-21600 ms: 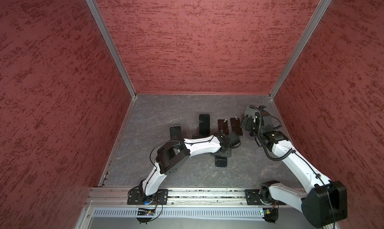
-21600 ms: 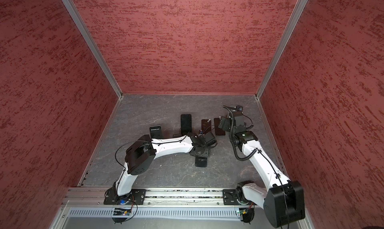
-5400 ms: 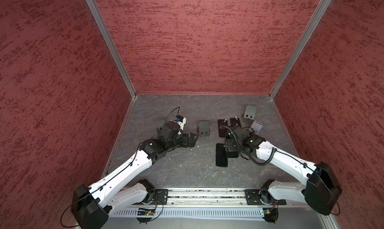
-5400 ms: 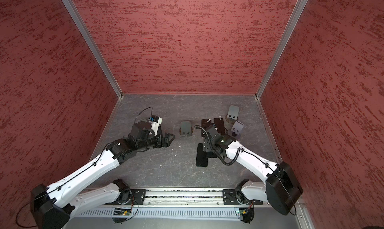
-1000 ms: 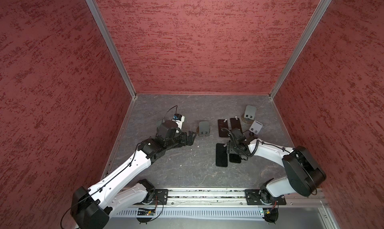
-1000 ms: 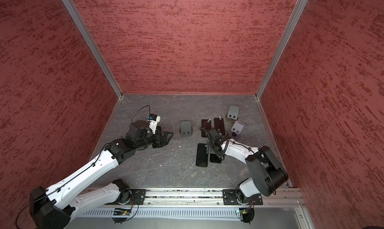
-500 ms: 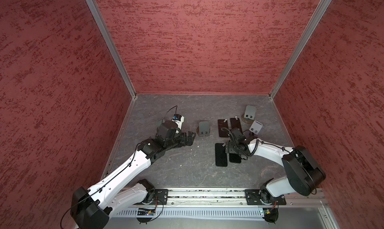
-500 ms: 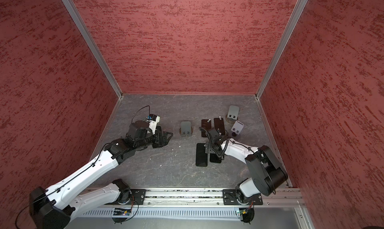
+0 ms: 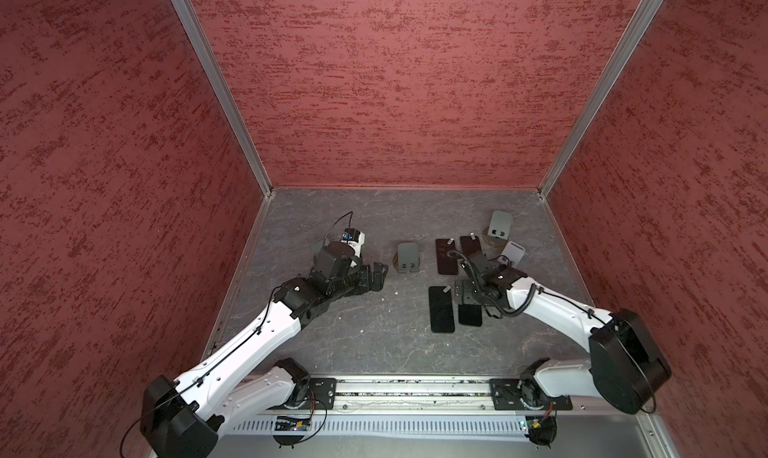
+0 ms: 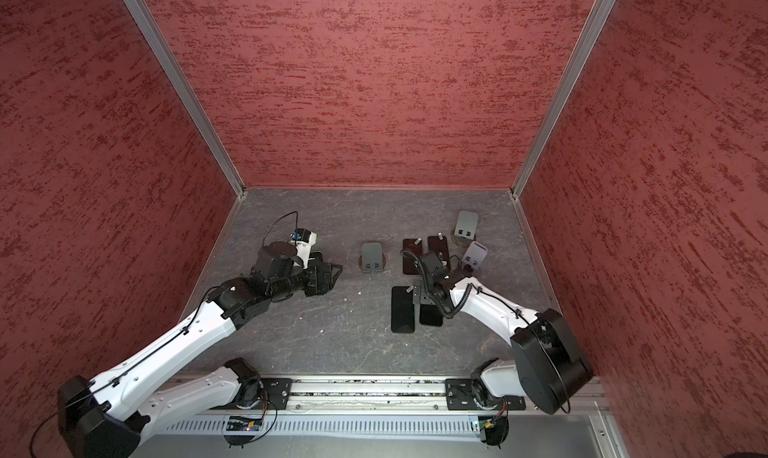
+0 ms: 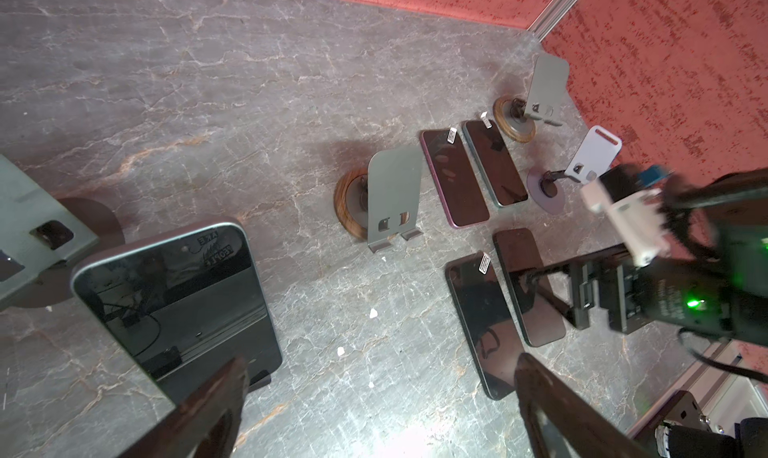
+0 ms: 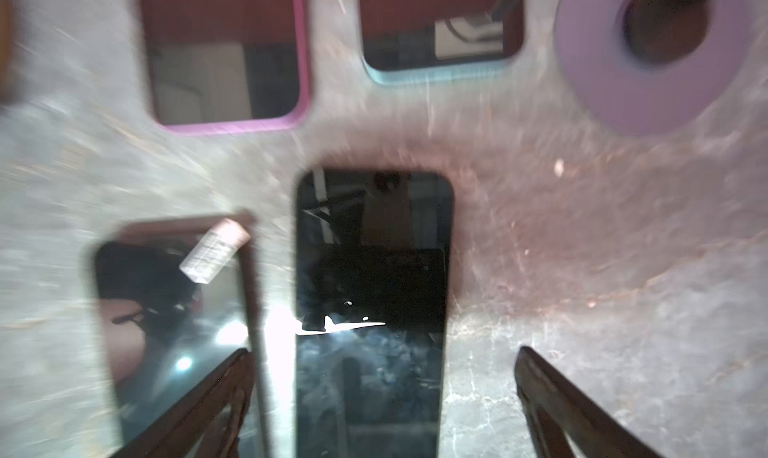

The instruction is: Remove the phone from the phone stand

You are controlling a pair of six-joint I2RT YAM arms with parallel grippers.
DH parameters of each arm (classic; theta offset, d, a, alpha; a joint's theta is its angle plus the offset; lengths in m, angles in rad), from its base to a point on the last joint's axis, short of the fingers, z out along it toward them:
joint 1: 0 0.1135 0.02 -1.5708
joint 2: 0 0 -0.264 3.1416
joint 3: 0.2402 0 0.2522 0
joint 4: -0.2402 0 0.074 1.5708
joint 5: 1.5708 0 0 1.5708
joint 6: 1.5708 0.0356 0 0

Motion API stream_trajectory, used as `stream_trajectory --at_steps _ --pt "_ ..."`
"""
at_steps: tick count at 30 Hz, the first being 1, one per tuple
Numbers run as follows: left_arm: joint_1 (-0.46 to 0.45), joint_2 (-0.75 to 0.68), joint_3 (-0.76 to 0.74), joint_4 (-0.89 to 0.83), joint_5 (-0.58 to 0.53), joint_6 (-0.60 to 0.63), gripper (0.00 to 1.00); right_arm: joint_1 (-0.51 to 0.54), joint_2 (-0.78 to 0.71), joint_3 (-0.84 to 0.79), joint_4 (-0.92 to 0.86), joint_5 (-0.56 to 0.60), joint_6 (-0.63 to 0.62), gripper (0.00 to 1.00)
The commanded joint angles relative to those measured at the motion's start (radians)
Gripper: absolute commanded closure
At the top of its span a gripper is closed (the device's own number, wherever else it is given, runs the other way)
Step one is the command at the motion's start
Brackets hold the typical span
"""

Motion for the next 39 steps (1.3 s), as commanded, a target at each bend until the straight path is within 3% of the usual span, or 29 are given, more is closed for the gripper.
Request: stream_trajectory --at_steps 1,18,25,33,39 --pt "0.003 -0.012 0.016 -0.037 -0.019 -0.009 0.0 -0.005 -0.054 0.037 -0.009 0.03 -0.017 0.01" --pt "0.003 -0.018 0.062 -0.17 -0.14 -0.062 0.01 0.001 -0.065 0.131 0.163 -0.092 -0.035 0.01" --pt "0.005 -0.006 0.108 -0.232 -0.243 -0.033 0.0 0.062 -0.026 0.198 0.193 -0.094 -0.031 0.01" --pt "0.013 0.001 0.123 -0.255 -0.27 -0.026 0.01 0.113 0.011 0.263 0.213 -0.085 -0.035 0.01" --pt "0.02 0.012 0.131 -0.346 -0.333 -0.086 0.01 0.131 0.015 0.295 0.264 -0.086 -0.038 0.01"
